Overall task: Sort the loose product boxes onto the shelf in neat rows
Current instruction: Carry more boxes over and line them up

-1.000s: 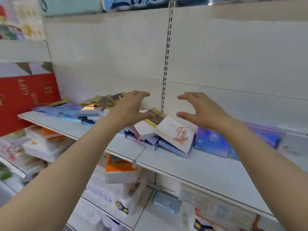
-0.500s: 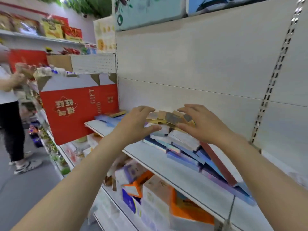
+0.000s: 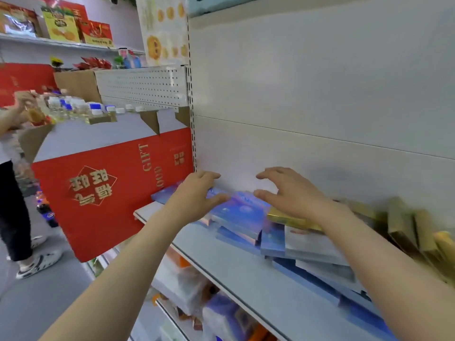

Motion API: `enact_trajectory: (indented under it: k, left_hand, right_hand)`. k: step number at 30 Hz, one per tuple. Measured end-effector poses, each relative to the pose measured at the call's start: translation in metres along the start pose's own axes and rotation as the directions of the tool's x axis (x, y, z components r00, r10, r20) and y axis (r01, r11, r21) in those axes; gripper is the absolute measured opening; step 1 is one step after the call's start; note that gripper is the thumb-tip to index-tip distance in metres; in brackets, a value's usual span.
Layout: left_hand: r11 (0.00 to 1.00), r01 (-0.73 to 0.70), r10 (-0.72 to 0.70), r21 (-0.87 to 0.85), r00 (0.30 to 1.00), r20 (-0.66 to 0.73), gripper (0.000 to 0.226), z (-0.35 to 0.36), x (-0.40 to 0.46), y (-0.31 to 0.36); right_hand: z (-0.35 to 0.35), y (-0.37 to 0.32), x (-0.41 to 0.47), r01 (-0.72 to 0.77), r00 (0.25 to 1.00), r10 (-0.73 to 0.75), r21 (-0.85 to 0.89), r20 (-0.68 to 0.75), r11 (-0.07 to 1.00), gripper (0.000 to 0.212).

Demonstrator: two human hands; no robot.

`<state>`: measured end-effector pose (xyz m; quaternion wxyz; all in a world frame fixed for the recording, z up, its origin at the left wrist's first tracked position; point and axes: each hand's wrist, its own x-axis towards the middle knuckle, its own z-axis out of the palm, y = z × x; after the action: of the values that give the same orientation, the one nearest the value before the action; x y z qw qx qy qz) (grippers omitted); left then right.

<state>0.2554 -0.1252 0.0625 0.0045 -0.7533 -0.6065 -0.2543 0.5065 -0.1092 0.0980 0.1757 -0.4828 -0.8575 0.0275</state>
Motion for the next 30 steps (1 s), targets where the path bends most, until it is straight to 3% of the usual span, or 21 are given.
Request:
enact_trajectory:
  k: [5,10,12,13,15,18,19,22,25,28,30]
  left_hand:
    - [0.998,0.019,-0.016,-0.062,0.999,0.052,0.054,0.036,0.041,-0.100]
    - [0.997,0.072,-0.067,-0.003,0.950,0.306,0.094,0.068,0.078,-0.172]
    - [0.999,0.037,-0.028,-0.023,0.949,0.314,0.103,0.079,0.083,-0.189]
    - [0.995,0.010,0.018,-0.099,0.962,0.272,0.095,0.083,0.084,-0.197]
    - [0.964,-0.012,0.061,-0.267,0.983,0.176,0.058,0.088,0.087,-0.212]
    - [0.931,-0.017,0.049,-0.366,0.996,0.079,0.027,0.090,0.084,-0.224]
    - [0.916,0.026,-0.003,-0.401,0.998,0.057,0.031,0.090,0.082,-0.226]
    - [0.824,0.272,-0.205,-0.498,0.961,0.188,0.078,0.079,0.084,-0.220]
    - [0.886,0.327,-0.225,-0.328,0.923,0.312,0.119,0.073,0.095,-0.218]
    - [0.893,0.382,-0.281,-0.237,0.885,0.372,0.121,0.073,0.098,-0.218]
    - [0.886,0.398,-0.291,-0.238,0.876,0.384,0.116,0.074,0.096,-0.220]
  right_hand:
    - [0.072,-0.025,0.071,-0.093,0.994,0.088,0.071,0.071,0.993,0.052]
    - [0.132,-0.050,0.132,-0.266,0.957,0.252,0.088,0.144,0.960,0.050]
    - [0.148,-0.058,0.149,-0.329,0.936,0.309,0.105,0.169,0.939,0.050]
    - [0.155,-0.062,0.156,-0.362,0.925,0.339,0.126,0.175,0.924,0.050]
    - [0.167,-0.070,0.169,-0.423,0.903,0.395,0.193,0.168,0.885,0.047]
    - [0.186,-0.079,0.181,-0.474,0.880,0.450,0.264,0.149,0.840,0.048]
    - [0.190,-0.081,0.183,-0.477,0.879,0.454,0.276,0.147,0.835,0.051]
    - [0.194,-0.087,0.183,-0.460,0.888,0.423,0.300,0.182,0.836,0.062]
    - [0.188,-0.083,0.178,-0.488,0.872,0.448,0.309,0.197,0.816,0.069]
    - [0.182,-0.070,0.172,-0.520,0.848,0.508,0.054,0.151,0.853,0.059]
    - [0.184,-0.069,0.169,-0.482,0.847,0.488,-0.082,0.210,0.872,0.045]
